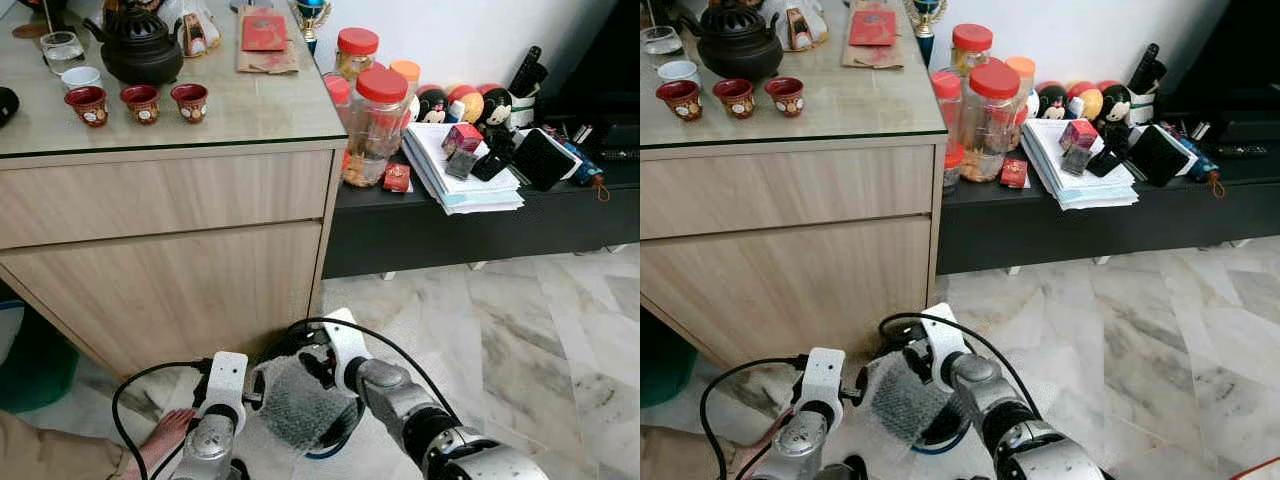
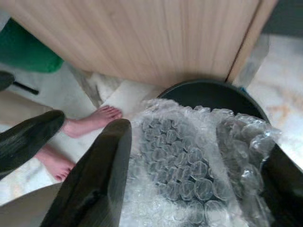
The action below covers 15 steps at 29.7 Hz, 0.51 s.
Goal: Picking trash to rubbish bin
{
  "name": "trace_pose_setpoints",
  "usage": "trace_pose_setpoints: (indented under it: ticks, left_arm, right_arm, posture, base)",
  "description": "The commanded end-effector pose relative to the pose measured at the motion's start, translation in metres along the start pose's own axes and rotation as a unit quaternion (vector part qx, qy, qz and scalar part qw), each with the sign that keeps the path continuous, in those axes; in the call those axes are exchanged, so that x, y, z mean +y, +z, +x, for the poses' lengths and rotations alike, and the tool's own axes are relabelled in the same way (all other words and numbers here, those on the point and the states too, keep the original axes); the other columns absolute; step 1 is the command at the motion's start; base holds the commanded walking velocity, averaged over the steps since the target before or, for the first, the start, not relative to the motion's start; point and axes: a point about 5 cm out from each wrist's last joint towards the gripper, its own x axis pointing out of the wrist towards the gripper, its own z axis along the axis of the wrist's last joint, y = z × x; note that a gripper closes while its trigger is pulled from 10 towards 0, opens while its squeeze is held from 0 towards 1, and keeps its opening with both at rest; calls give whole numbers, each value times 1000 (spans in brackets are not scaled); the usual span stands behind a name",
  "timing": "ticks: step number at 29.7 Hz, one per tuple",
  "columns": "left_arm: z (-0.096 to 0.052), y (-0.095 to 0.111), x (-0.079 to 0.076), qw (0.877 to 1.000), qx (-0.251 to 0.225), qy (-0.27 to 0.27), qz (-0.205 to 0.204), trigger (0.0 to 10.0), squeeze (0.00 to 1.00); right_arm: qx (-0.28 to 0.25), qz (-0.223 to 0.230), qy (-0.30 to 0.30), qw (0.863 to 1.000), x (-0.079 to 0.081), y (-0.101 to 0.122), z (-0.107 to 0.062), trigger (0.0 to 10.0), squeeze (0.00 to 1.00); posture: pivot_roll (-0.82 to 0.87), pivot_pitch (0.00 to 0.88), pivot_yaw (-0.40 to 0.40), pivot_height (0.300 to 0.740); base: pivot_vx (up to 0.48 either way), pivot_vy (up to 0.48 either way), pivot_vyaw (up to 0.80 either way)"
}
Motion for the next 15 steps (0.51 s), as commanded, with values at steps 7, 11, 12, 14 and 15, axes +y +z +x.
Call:
trace_pose_setpoints:
  ticks: [7,11,12,14,15]
  left_arm:
    - [-1,-1,3,1000,0,5,1,10000,0]
    - [-1,-1,2,1000,-1,3,3,10000,0]
    - [-1,-1,2,1000,-1,3,3,10000,0]
    - [-1,0,1,1000,-1,3,3,10000,0]
    - [-1,0,1,1000,-1,3,3,10000,0]
  right_arm:
    - [-51,-44,-10,998,7,25,3,10000,0]
    - [-98,-257,34,961,25,34,2,10000,0]
    - [-98,-257,34,961,25,34,2,10000,0]
    - [-98,-257,54,960,30,32,3,10000,0]
    - [-96,-248,60,962,32,31,3,10000,0]
  posture:
    - [93,142,-134,740]
    - [93,140,-133,740]
    - [93,140,-133,740]
    - [93,140,-133,740]
    - [93,140,-133,740]
  base:
    - [0,0,0]
    - [0,0,0]
    - [0,0,0]
    - [0,0,0]
    - [0,0,0]
